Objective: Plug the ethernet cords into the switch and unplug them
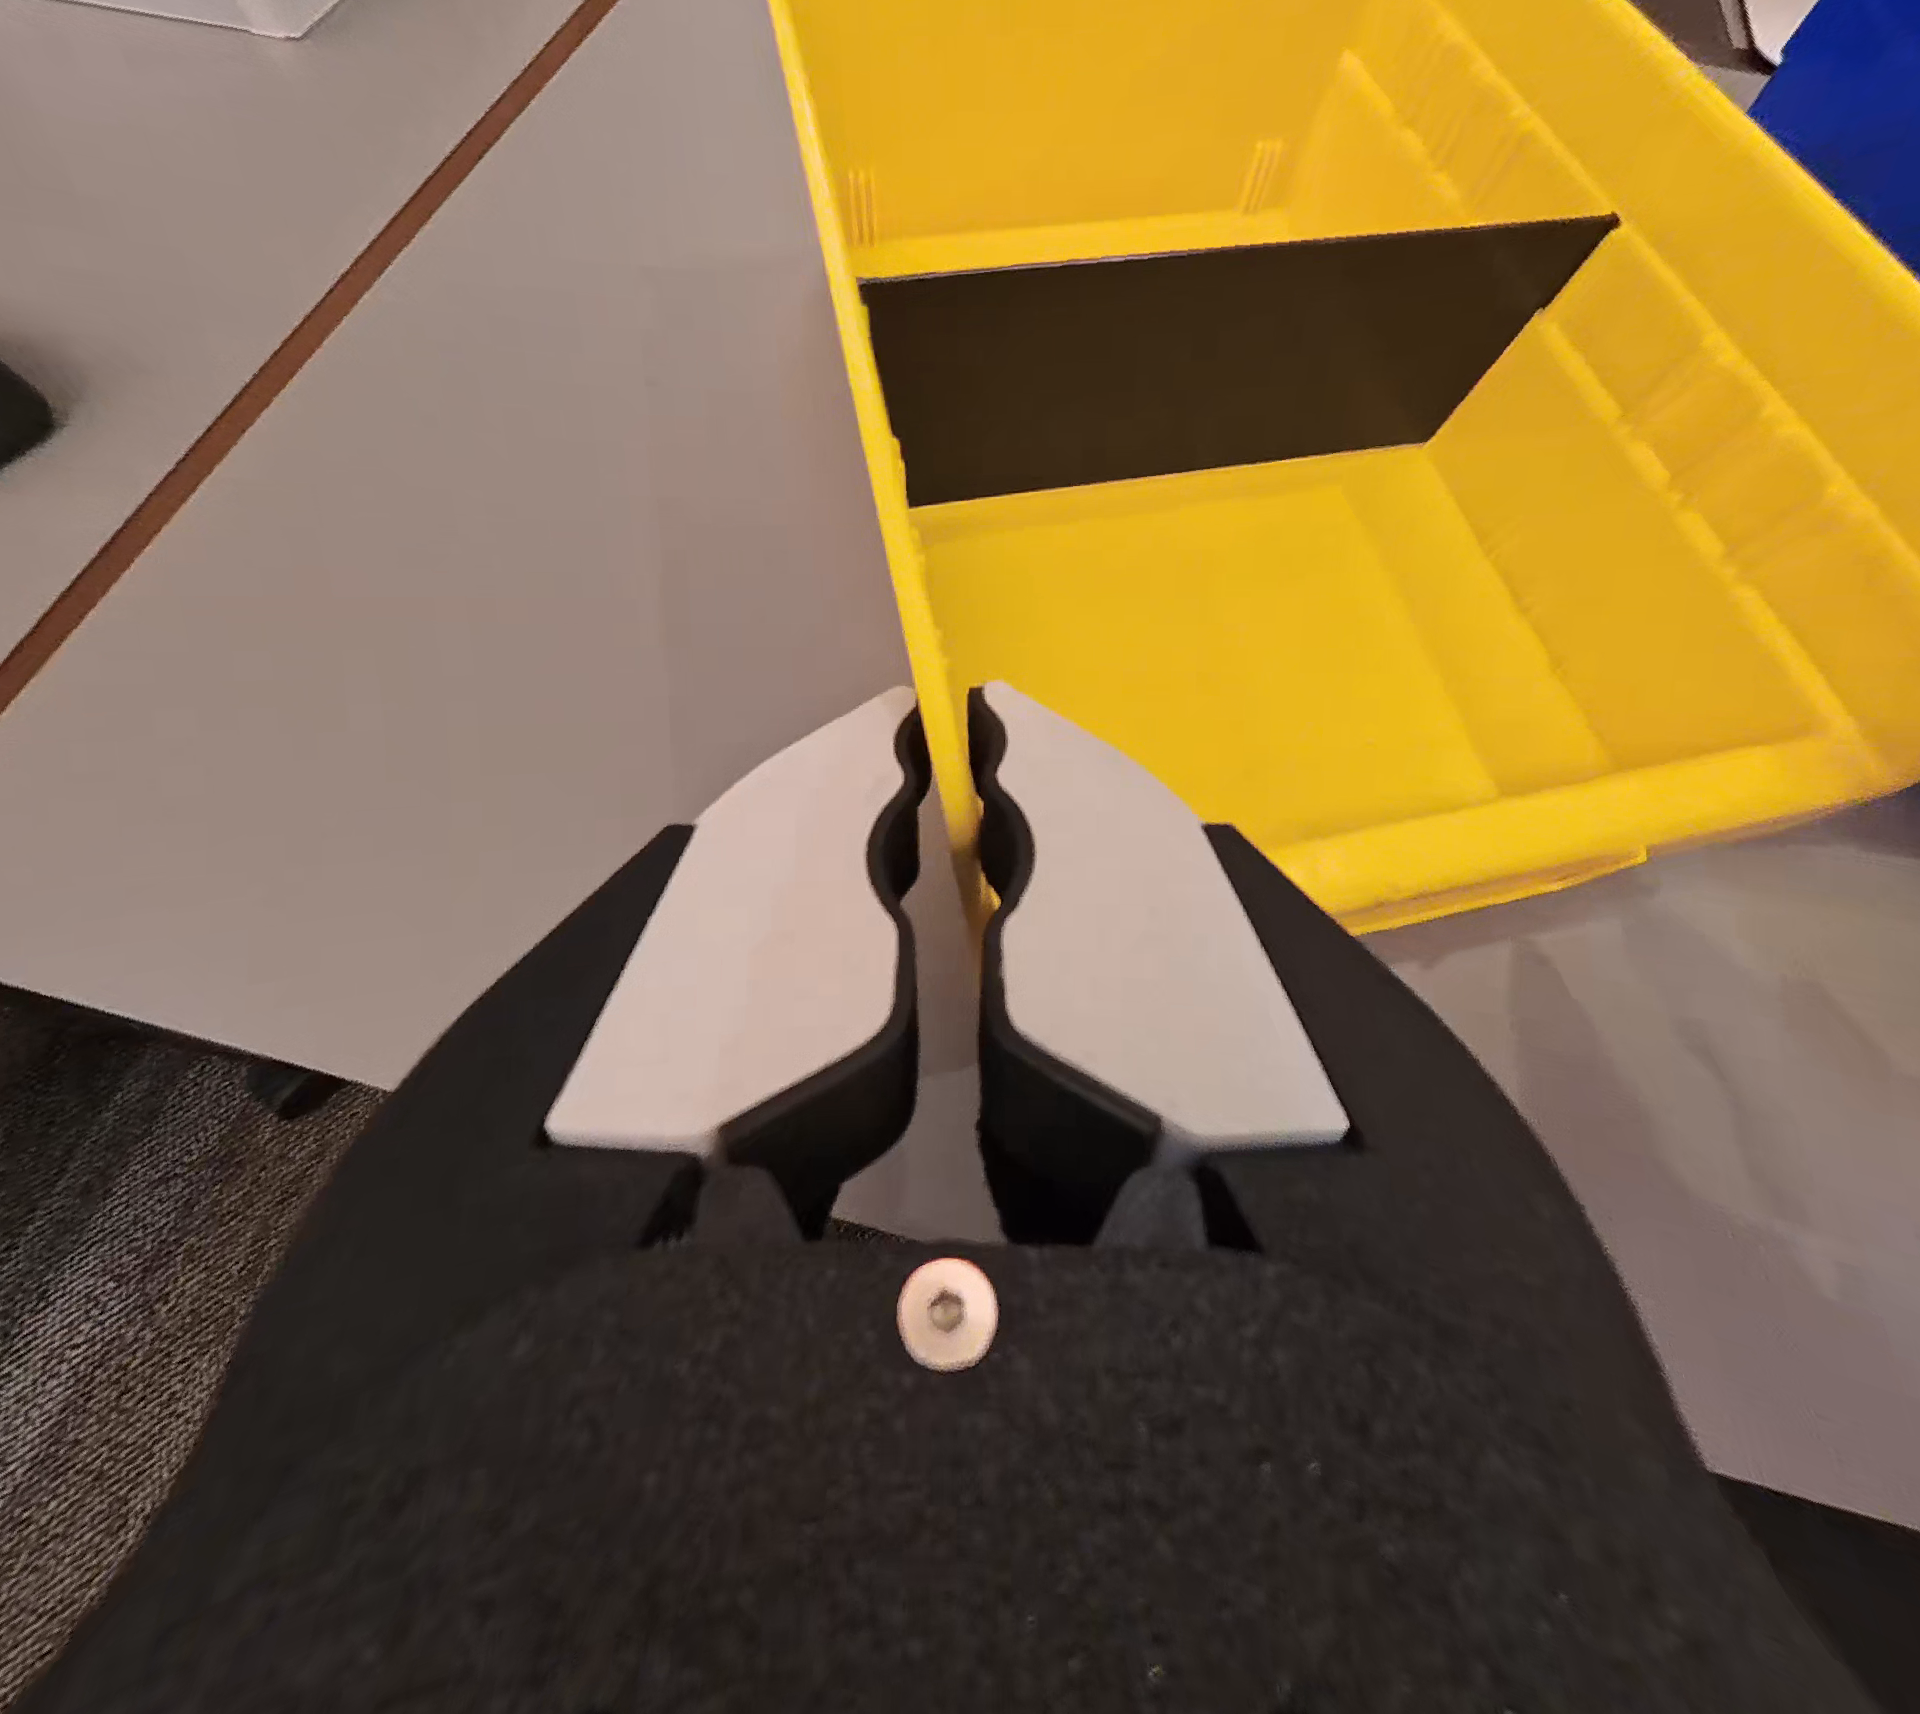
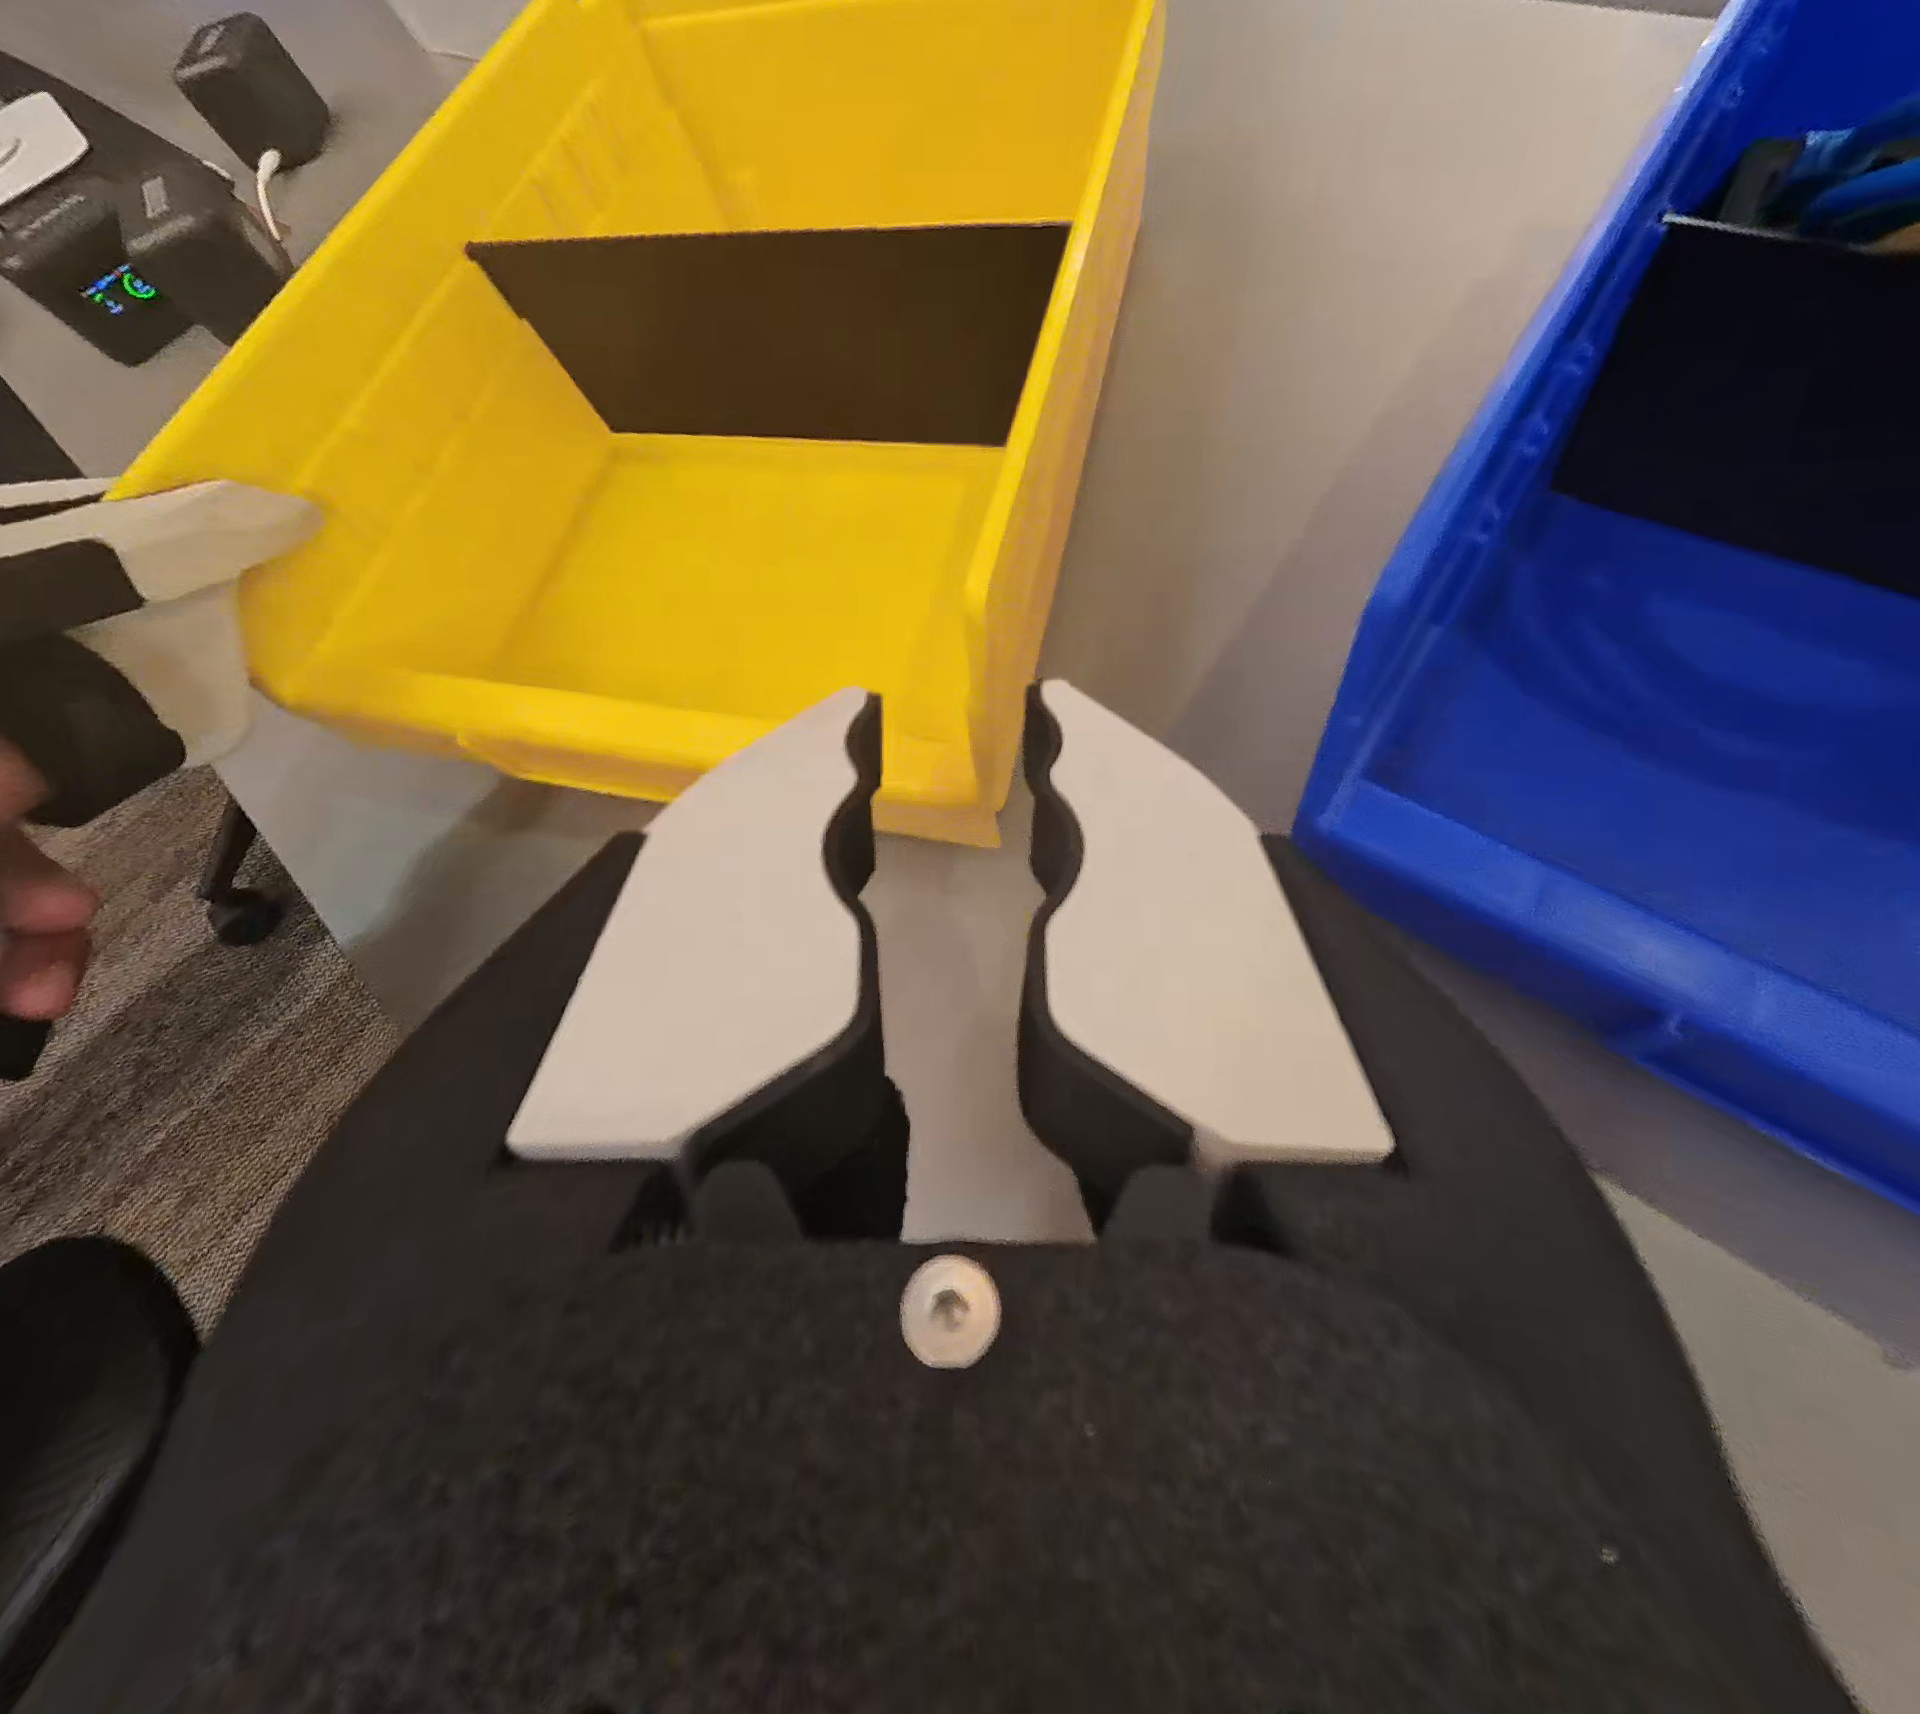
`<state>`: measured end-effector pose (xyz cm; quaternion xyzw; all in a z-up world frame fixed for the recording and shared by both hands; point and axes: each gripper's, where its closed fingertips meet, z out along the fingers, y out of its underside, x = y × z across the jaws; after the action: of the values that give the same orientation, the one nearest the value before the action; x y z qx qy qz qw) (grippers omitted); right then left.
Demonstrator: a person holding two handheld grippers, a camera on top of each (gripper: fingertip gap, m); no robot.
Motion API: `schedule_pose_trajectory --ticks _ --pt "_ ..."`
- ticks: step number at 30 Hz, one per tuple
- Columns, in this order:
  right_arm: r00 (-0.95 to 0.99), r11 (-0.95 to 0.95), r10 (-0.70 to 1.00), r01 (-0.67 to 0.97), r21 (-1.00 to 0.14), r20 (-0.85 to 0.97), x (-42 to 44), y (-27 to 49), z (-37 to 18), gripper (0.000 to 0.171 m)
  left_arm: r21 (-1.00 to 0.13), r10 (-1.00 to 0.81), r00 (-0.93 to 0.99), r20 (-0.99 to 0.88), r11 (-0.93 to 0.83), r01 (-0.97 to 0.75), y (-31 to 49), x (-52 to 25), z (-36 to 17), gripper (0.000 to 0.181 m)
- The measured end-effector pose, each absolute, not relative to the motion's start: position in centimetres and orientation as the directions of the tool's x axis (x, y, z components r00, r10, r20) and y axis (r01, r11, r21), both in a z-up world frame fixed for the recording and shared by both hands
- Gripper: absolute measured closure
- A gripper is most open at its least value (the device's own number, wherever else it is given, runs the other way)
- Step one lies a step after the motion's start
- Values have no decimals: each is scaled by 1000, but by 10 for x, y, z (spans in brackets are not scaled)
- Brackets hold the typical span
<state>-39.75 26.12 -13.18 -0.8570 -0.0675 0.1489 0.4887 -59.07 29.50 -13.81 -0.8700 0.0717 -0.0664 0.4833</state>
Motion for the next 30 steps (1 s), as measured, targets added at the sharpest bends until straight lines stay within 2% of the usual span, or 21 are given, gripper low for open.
schedule_pose_trajectory --ticks 4,7,12,19,25,30 --pt "964 -488 238 12 -873 -119 -393 282 -130 145 -851 -190 980 61 -522 -49 295 -591 -138 176" --pt "969 -547 237 70 -834 -74 -398 298 -146 162 -856 -205 977 58 -513 -57 296 -589 -137 176" --pt "984 -509 176 84 -857 -8 -393 309 -135 166 -886 -231 971 64 -461 -51 297 -585 -123 174" --pt "989 -430 143 18 -903 -48 -372 303 -79 167 -968 -225 969 -104 -200 -150 290 -561 -47 176" --pt "1000 -255 18 -6 -967 -11 -281 279 5 167 -991 -336 933 -128 -5 -137 279 -465 33 174" --pt "986 -262 -159 -86 -961 -45 -140 223 25 167 -990 -542 831 -121 10 -138 263 -314 49 174"
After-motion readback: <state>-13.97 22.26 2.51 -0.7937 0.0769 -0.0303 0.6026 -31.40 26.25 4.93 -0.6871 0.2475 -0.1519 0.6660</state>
